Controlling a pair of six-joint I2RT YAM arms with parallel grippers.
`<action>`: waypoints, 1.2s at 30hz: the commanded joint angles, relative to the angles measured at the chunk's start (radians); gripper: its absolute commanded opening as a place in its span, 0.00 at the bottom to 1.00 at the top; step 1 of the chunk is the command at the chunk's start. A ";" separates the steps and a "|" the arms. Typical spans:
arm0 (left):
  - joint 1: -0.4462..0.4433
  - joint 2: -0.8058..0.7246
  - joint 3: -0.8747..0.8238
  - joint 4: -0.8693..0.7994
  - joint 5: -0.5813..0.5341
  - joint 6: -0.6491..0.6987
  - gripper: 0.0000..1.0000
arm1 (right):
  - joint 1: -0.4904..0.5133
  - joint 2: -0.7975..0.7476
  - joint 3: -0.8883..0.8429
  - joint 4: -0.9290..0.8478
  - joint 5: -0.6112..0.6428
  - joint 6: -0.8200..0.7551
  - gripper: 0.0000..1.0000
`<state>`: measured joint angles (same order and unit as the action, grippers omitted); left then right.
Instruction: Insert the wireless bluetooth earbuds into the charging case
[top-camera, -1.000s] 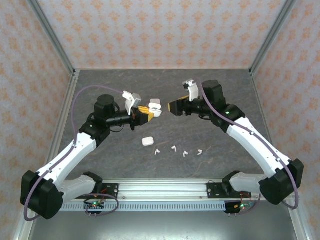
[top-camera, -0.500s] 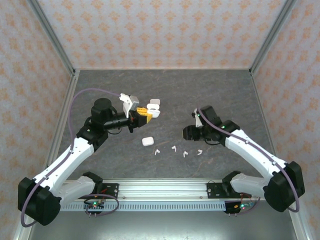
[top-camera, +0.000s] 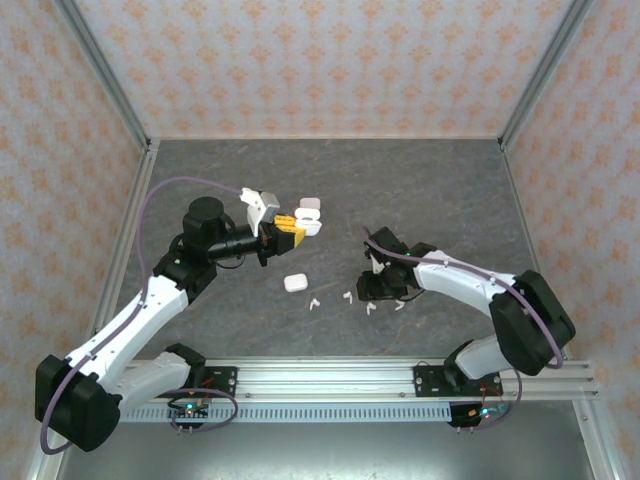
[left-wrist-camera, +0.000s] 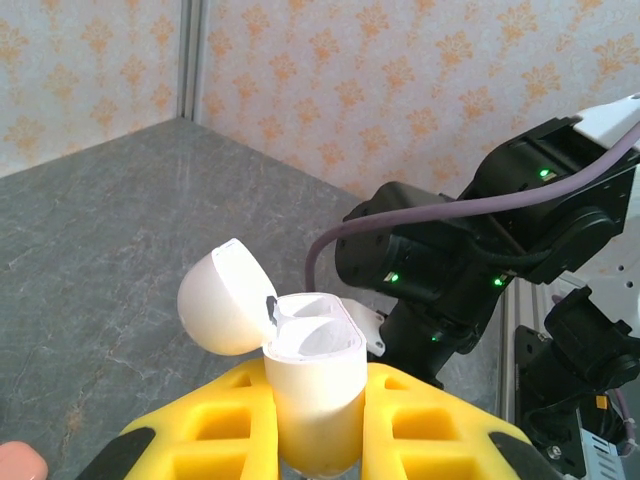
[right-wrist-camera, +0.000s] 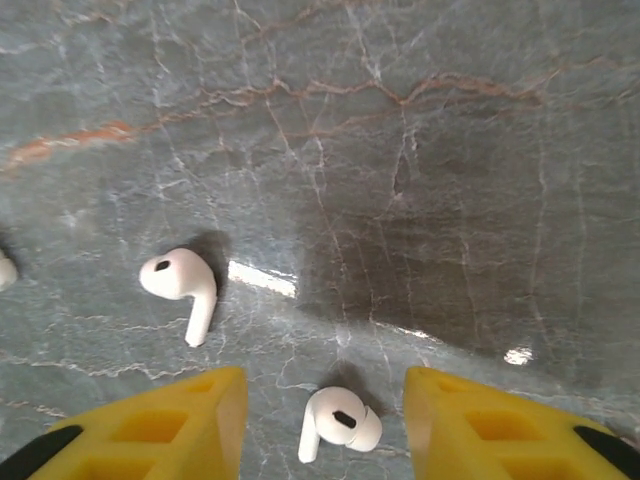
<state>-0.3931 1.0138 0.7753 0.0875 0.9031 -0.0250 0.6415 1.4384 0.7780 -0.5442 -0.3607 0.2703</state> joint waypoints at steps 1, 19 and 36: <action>-0.009 -0.027 0.002 0.029 -0.019 0.021 0.03 | 0.009 0.026 0.006 0.021 0.033 0.019 0.44; -0.008 -0.014 0.011 0.011 -0.028 0.031 0.04 | 0.042 0.076 0.013 -0.053 0.001 0.049 0.35; -0.008 -0.004 0.009 0.012 -0.031 0.029 0.04 | 0.049 0.059 0.000 -0.078 -0.003 0.053 0.25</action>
<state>-0.3931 1.0088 0.7753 0.0864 0.8810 -0.0170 0.6849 1.5097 0.7795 -0.5827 -0.3672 0.3157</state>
